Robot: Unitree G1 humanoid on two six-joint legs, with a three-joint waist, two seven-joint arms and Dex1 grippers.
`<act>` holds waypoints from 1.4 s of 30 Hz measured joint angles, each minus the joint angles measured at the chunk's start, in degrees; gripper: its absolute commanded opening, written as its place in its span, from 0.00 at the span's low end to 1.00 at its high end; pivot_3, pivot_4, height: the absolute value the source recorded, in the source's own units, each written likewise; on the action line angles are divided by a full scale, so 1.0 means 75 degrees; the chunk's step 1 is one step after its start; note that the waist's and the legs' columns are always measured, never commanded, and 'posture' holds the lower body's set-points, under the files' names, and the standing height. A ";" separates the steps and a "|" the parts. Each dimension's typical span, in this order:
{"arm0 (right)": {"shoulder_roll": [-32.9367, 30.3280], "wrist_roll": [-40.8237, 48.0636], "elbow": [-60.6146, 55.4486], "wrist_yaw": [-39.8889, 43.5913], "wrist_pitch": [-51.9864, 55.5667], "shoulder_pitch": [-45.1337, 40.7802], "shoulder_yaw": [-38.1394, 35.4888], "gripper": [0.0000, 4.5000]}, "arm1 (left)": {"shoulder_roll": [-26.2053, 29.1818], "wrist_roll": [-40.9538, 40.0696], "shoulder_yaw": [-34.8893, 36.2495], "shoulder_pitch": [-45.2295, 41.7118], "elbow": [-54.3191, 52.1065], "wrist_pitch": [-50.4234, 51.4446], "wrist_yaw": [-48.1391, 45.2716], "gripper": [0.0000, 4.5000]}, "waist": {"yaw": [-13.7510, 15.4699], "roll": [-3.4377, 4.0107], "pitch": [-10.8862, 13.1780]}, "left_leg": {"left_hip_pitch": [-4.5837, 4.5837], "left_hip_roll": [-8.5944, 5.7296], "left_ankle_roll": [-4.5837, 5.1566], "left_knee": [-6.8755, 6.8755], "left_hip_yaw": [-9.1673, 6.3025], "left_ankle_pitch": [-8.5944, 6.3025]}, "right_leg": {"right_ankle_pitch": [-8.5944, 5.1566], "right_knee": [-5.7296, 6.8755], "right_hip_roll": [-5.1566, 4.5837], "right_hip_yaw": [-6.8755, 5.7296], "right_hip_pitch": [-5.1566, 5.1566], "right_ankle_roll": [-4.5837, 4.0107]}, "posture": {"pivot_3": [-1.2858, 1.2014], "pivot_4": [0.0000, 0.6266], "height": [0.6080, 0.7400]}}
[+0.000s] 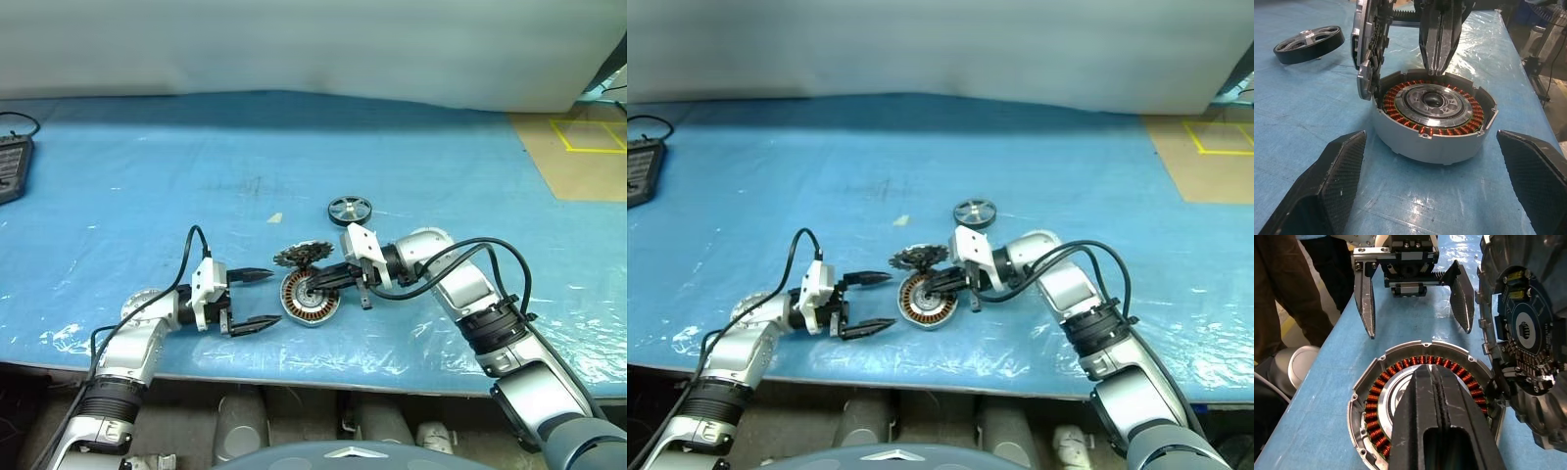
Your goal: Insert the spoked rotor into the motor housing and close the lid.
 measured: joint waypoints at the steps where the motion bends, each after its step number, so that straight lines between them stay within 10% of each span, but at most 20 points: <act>1: 0.0000 -0.0032 0.0003 0.0001 -0.0039 -0.0019 0.0003 0.01 | 0.0000 0.0000 0.0000 0.0001 -0.0003 0.0001 0.0000 1.00 | 0.0000 0.0000 0.0000 | 0.0000 0.0000 0.0000 0.0000 0.0000 0.0000 | 0.0000 0.0000 0.0000 0.0000 0.0000 0.0000 | 0.52 0.24 1.00; 42: -0.0311 -0.1593 0.0147 -0.0443 -0.1600 -0.0280 0.0805 0.01 | 0.0054 -0.0001 -0.0080 0.0060 -0.0146 0.0108 0.0147 1.00 | -0.0002 0.0000 -0.0002 | 0.0079 -0.0001 -0.0001 0.0004 0.0000 -0.0002 | -0.0001 0.0006 -0.0002 0.0007 0.0078 0.0001 | 0.52 0.24 1.00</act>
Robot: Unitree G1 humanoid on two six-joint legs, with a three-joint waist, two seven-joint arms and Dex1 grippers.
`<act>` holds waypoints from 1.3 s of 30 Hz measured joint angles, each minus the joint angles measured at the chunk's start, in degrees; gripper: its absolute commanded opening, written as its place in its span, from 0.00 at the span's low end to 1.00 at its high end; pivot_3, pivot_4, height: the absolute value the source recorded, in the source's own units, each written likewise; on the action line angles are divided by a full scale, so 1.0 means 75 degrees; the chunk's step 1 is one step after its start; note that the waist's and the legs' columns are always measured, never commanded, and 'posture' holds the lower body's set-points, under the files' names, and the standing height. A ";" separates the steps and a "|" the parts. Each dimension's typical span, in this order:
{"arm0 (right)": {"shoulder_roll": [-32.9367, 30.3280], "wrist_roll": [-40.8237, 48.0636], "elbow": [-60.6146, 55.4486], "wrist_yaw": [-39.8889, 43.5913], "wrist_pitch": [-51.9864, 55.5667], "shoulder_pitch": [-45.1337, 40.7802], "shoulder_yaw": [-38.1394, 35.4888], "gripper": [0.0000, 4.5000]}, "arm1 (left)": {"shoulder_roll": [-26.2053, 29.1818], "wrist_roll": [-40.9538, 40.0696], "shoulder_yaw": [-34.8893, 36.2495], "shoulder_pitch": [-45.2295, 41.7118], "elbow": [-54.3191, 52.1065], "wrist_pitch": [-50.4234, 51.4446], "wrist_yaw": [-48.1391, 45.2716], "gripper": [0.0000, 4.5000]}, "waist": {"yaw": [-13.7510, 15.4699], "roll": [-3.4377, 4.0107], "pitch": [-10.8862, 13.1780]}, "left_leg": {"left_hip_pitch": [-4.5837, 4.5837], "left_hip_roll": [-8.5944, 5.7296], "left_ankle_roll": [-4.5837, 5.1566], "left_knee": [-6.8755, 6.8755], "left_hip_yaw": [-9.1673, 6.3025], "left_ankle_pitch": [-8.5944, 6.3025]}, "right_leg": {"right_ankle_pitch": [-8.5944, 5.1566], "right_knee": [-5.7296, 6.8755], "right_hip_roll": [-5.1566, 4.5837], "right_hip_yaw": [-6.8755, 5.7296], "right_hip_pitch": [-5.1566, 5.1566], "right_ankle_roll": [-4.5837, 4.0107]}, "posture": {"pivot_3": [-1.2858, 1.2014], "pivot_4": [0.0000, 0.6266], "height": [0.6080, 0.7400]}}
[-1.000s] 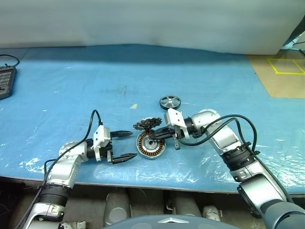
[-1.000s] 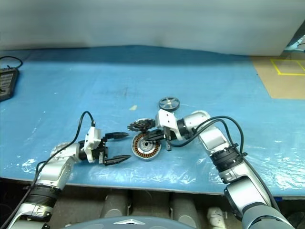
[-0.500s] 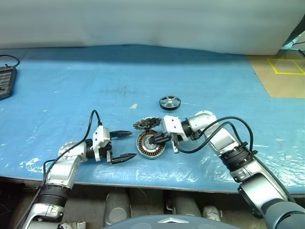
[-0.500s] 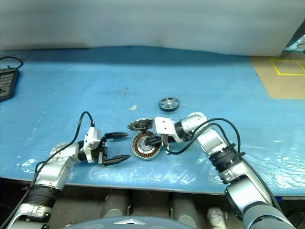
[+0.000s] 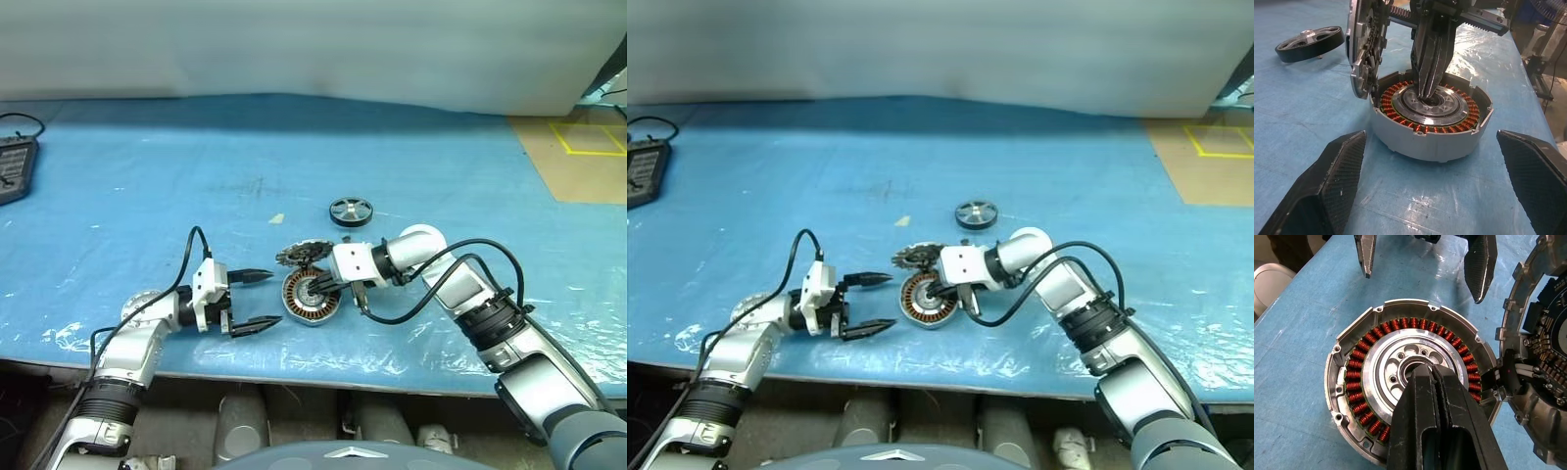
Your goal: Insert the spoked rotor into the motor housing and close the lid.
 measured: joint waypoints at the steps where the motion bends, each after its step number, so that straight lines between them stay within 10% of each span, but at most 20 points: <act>1: 0.0000 0.0054 -0.0001 0.0005 0.0074 0.0000 -0.0015 0.01 | 0.0000 0.0000 -0.0001 0.0007 -0.0020 0.0011 0.0004 1.00 | 0.0000 0.0000 0.0000 | 0.0001 0.0000 0.0000 0.0000 0.0000 0.0000 | 0.0000 0.0000 0.0000 0.0000 0.0001 0.0000 | 0.52 0.24 1.00; 39: -0.0041 -0.0097 -0.0017 0.0129 0.0003 -0.0020 -0.0082 0.01 | -0.0013 0.0032 -0.0001 0.0135 0.0512 -0.0570 -0.0004 1.00 | -0.0005 0.0000 0.0000 | -0.0005 0.0001 0.0000 -0.0012 0.0001 0.0000 | -0.0001 -0.0016 0.0001 0.0000 -0.0004 -0.0001 | 0.52 0.24 1.00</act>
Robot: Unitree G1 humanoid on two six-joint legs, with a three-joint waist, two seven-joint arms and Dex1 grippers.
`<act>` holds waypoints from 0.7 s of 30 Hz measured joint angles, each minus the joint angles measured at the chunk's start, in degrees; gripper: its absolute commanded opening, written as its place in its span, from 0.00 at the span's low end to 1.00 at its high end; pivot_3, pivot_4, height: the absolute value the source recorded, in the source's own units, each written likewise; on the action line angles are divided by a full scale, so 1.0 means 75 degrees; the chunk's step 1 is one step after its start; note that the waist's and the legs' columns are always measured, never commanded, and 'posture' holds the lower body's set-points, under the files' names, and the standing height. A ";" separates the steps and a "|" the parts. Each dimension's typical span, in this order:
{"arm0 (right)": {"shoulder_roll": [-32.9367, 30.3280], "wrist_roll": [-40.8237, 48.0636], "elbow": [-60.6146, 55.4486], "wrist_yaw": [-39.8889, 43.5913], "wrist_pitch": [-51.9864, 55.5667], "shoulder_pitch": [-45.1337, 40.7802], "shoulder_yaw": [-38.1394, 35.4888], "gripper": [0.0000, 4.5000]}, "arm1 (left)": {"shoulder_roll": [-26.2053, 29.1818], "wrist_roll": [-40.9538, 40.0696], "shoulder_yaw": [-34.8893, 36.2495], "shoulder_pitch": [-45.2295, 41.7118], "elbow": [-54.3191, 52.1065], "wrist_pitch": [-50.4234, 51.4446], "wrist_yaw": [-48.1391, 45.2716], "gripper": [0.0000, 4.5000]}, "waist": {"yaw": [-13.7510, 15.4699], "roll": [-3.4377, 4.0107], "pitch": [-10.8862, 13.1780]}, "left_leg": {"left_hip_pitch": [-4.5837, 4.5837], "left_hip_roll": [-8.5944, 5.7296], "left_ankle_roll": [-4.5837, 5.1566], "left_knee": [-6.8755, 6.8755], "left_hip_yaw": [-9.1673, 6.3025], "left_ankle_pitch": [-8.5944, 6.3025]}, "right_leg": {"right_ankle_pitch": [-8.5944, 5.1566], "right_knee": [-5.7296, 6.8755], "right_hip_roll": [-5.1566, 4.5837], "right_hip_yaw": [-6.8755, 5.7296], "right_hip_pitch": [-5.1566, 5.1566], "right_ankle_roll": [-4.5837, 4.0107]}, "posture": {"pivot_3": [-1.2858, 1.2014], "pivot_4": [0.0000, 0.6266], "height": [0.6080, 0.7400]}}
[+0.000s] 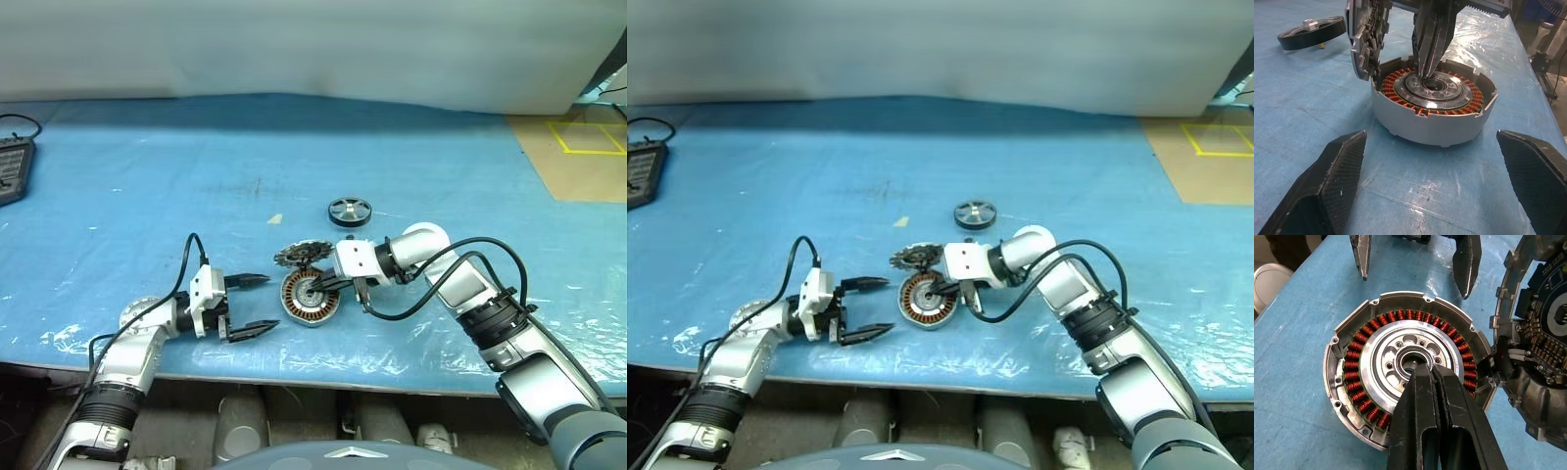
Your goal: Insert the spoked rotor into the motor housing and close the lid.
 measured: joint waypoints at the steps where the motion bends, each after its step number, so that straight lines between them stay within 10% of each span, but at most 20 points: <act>1: -0.0009 -0.0067 -0.0006 -0.0038 -0.0095 -0.0020 0.0041 0.01 | 0.0000 0.0000 0.0000 -0.0001 0.0016 -0.0003 -0.0001 1.00 | 0.0000 0.0000 0.0000 | 0.0005 0.0000 0.0000 0.0000 0.0000 0.0000 | 0.0000 0.0000 0.0000 0.0000 0.0004 0.0000 | 0.52 0.24 1.00; 21: -0.0213 -0.0502 -0.0176 -0.0592 -0.0697 -0.0006 0.0256 0.01 | -0.0056 0.0010 -0.0001 -0.0023 0.0322 -0.0274 -0.0012 1.00 | 0.0003 -0.0008 -0.0011 | 0.0044 0.0003 0.0000 -0.0021 0.0003 -0.0001 | -0.0002 -0.0011 -0.0002 0.0014 0.0035 0.0003 | 0.52 0.24 1.00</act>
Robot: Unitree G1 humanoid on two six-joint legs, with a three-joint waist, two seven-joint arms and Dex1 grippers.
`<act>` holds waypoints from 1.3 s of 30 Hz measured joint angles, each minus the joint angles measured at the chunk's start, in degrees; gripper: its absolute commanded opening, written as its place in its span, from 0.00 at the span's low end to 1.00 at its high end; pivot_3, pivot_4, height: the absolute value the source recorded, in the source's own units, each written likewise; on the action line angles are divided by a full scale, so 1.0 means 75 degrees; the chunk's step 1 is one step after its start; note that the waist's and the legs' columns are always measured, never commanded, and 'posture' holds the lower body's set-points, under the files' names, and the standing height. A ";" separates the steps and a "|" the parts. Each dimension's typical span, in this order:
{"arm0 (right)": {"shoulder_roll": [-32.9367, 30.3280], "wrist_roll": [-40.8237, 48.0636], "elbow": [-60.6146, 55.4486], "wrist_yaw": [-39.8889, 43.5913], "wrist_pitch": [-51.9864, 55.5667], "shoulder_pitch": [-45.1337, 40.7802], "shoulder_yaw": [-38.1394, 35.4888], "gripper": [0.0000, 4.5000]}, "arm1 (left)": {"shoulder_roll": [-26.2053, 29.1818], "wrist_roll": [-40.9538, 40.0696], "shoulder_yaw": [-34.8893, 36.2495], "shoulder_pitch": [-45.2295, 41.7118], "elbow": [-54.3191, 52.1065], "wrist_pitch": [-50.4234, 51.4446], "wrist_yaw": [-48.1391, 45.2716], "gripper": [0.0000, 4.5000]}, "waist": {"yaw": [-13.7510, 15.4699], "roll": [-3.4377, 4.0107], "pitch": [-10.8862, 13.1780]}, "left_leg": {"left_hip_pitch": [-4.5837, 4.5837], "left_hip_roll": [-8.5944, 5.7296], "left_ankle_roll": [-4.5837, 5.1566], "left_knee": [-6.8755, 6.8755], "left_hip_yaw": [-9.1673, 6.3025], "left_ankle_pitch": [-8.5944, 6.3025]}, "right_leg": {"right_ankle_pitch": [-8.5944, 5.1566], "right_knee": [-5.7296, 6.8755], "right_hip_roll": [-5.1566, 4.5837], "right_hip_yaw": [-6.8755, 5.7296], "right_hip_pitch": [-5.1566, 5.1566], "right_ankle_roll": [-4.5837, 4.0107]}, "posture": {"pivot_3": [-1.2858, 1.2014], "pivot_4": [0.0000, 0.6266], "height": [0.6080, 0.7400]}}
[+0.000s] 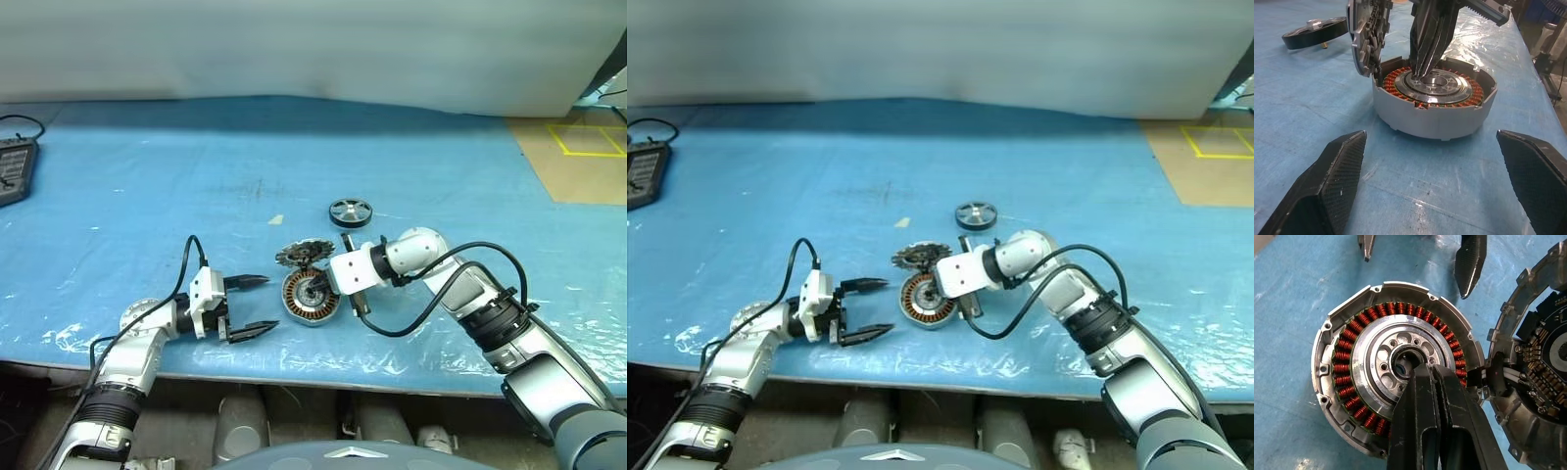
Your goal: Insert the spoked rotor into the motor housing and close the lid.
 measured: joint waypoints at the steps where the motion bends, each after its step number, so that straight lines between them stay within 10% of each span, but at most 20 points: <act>1: -0.0001 0.0076 0.0006 0.0035 0.0132 0.0000 -0.0055 0.01 | -0.0001 0.0001 0.0000 -0.0008 0.0030 -0.0011 -0.0002 1.00 | 0.0001 0.0000 0.0000 | -0.0003 0.0000 0.0000 0.0000 0.0000 0.0000 | 0.0000 -0.0001 0.0000 0.0000 -0.0002 0.0000 | 0.52 0.24 1.00; 39: 0.0392 0.1738 0.0142 0.0772 0.2084 0.0030 -0.0501 0.01 | 0.0018 0.0006 -0.0001 -0.0092 0.0185 -0.0144 -0.0057 1.00 | -0.0001 0.0000 0.0000 | -0.0053 -0.0001 -0.0001 -0.0019 0.0006 0.0001 | 0.0001 -0.0029 0.0004 -0.0009 -0.0046 -0.0001 | 0.52 0.24 1.00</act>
